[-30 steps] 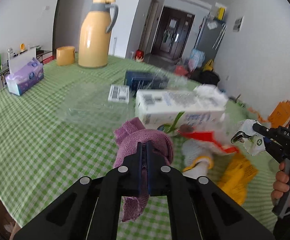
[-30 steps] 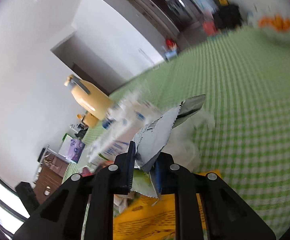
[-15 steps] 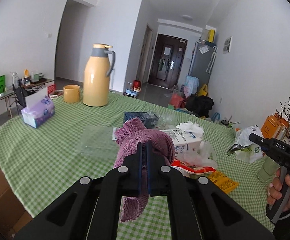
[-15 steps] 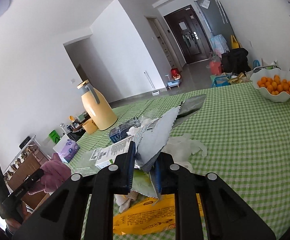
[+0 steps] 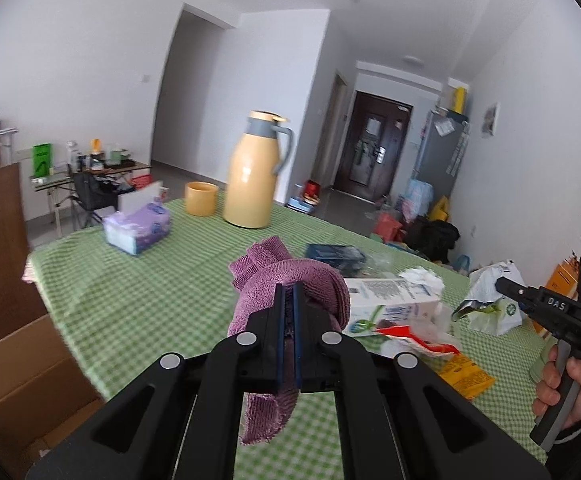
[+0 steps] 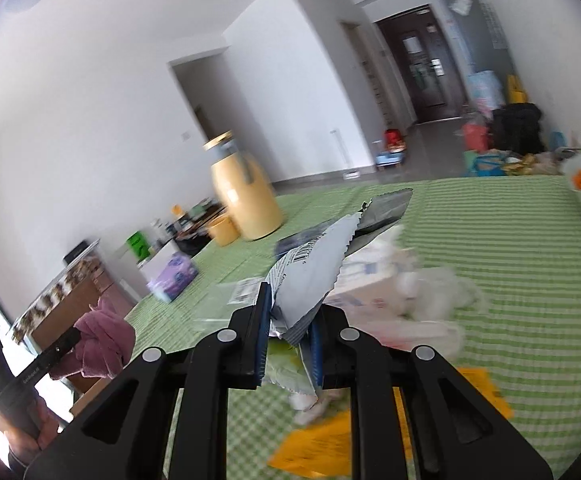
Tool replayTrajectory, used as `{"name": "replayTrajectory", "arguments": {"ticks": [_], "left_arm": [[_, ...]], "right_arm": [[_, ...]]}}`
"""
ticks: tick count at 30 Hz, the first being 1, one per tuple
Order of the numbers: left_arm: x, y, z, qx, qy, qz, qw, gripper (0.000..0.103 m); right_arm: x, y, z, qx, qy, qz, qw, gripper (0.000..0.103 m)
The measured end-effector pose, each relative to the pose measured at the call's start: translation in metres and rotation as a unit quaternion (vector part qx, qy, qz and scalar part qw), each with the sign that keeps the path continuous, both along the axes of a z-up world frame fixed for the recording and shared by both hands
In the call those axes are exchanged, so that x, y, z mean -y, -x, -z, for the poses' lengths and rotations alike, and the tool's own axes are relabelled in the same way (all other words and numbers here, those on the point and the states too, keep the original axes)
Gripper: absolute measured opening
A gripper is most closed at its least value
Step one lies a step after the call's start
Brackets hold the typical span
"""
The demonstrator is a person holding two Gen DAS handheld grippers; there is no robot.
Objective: Collect trash
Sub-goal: 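Carry the purple cloth and white wrapper over the cardboard box, then open both grippers to drop the cloth and wrapper into the box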
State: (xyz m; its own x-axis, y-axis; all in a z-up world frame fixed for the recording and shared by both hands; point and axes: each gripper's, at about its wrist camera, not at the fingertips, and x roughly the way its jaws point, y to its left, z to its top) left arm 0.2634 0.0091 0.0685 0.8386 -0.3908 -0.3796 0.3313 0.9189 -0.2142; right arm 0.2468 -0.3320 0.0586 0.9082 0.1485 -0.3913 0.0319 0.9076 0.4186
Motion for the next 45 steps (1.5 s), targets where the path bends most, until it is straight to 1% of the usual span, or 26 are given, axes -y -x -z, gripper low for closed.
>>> {"name": "replayTrajectory", "arguments": {"ticks": [4, 7, 9, 12, 13, 15, 17, 18, 20, 21, 22, 23, 25, 27, 28, 31, 32, 35, 36, 37, 39, 40, 41, 42, 43, 45], "left_arm": [[-0.043, 0.009, -0.001, 0.003, 0.003, -0.046, 0.9989, 0.0], [-0.081, 0.017, 0.0, 0.001, 0.003, -0.092, 0.9957, 0.0], [-0.111, 0.025, 0.002, 0.0, 0.001, -0.13, 0.9915, 0.001], [-0.162, 0.039, 0.008, -0.008, -0.002, -0.191, 0.9815, 0.0], [-0.174, 0.042, 0.01, -0.011, -0.003, -0.205, 0.9787, 0.0], [-0.205, 0.051, 0.017, -0.027, -0.009, -0.244, 0.9693, 0.0], [-0.234, 0.061, 0.026, -0.043, -0.011, -0.281, 0.9586, 0.0], [-0.246, 0.066, 0.031, -0.052, -0.009, -0.295, 0.9541, 0.0], [-0.269, 0.076, 0.043, -0.068, -0.007, -0.321, 0.9447, 0.0], [-0.279, 0.081, 0.05, -0.076, -0.006, -0.33, 0.9409, 0.0], [-0.286, 0.084, 0.055, -0.086, -0.005, -0.337, 0.9374, 0.0], [-0.295, 0.086, 0.064, -0.1, -0.004, -0.345, 0.9333, 0.0], [-0.306, 0.084, 0.077, -0.124, -0.005, -0.354, 0.9269, 0.0], [-0.319, 0.081, 0.094, -0.15, -0.002, -0.361, 0.9202, 0.0], [-0.319, 0.08, 0.1, -0.158, 0.0, -0.362, 0.9185, 0.0], [-0.334, 0.072, 0.124, -0.19, 0.011, -0.356, 0.915, 0.001], [-0.336, 0.069, 0.131, -0.2, 0.017, -0.351, 0.9148, 0.001], [-0.34, 0.055, 0.163, -0.25, 0.03, -0.334, 0.9081, 0.001], [-0.34, 0.048, 0.173, -0.266, 0.029, -0.328, 0.9061, 0.001], [-0.341, 0.04, 0.184, -0.281, 0.023, -0.33, 0.9008, 0.001], [-0.339, 0.03, 0.198, -0.299, 0.023, -0.319, 0.899, 0.003], [-0.342, 0.024, 0.208, -0.317, 0.023, -0.321, 0.8922, 0.003], [-0.343, 0.021, 0.212, -0.325, 0.029, -0.318, 0.89, 0.003], [-0.345, 0.018, 0.218, -0.333, 0.035, -0.316, 0.8876, 0.006], [-0.348, 0.016, 0.224, -0.341, 0.035, -0.32, 0.8831, 0.01], [-0.348, 0.013, 0.224, -0.345, 0.039, -0.319, 0.8821, 0.027]], "right_arm": [[-0.049, -0.033, 0.0, -0.005, 0.009, -0.061, 0.998, 0.017], [-0.096, -0.061, 0.003, -0.015, 0.011, -0.115, 0.993, 0.017], [-0.13, -0.078, 0.007, -0.023, 0.014, -0.156, 0.987, 0.017], [-0.189, -0.101, 0.013, -0.033, 0.018, -0.219, 0.975, 0.017], [-0.213, -0.108, 0.016, -0.037, 0.018, -0.242, 0.969, 0.017], [-0.253, -0.119, 0.022, -0.045, 0.02, -0.282, 0.958, 0.017], [-0.3, -0.128, 0.034, -0.06, 0.025, -0.328, 0.943, 0.017], [-0.328, -0.131, 0.041, -0.072, 0.028, -0.354, 0.932, 0.017], [-0.367, -0.134, 0.053, -0.086, 0.035, -0.392, 0.915, 0.017], [-0.382, -0.133, 0.058, -0.09, 0.039, -0.406, 0.909, 0.017], [-0.407, -0.134, 0.066, -0.101, 0.043, -0.43, 0.896, 0.017], [-0.423, -0.134, 0.071, -0.108, 0.045, -0.442, 0.89, 0.017], [-0.45, -0.132, 0.081, -0.12, 0.057, -0.462, 0.877, 0.017], [-0.47, -0.129, 0.09, -0.128, 0.067, -0.478, 0.866, 0.017], [-0.481, -0.129, 0.095, -0.136, 0.074, -0.488, 0.859, 0.017], [-0.502, -0.131, 0.111, -0.156, 0.093, -0.5, 0.847, 0.017], [-0.508, -0.133, 0.12, -0.169, 0.101, -0.499, 0.844, 0.017], [-0.518, -0.136, 0.141, -0.195, 0.126, -0.489, 0.841, 0.018], [-0.521, -0.138, 0.147, -0.202, 0.133, -0.488, 0.839, 0.018], [-0.526, -0.14, 0.157, -0.215, 0.145, -0.486, 0.835, 0.018], [-0.535, -0.14, 0.167, -0.231, 0.161, -0.483, 0.829, 0.018], [-0.541, -0.139, 0.173, -0.236, 0.173, -0.483, 0.825, 0.018], [-0.546, -0.138, 0.179, -0.237, 0.187, -0.484, 0.822, 0.018], [-0.546, -0.136, 0.181, -0.237, 0.195, -0.484, 0.819, 0.018], [-0.549, -0.135, 0.185, -0.238, 0.208, -0.484, 0.816, 0.019], [-0.552, -0.131, 0.189, -0.235, 0.226, -0.486, 0.811, 0.019]]}}
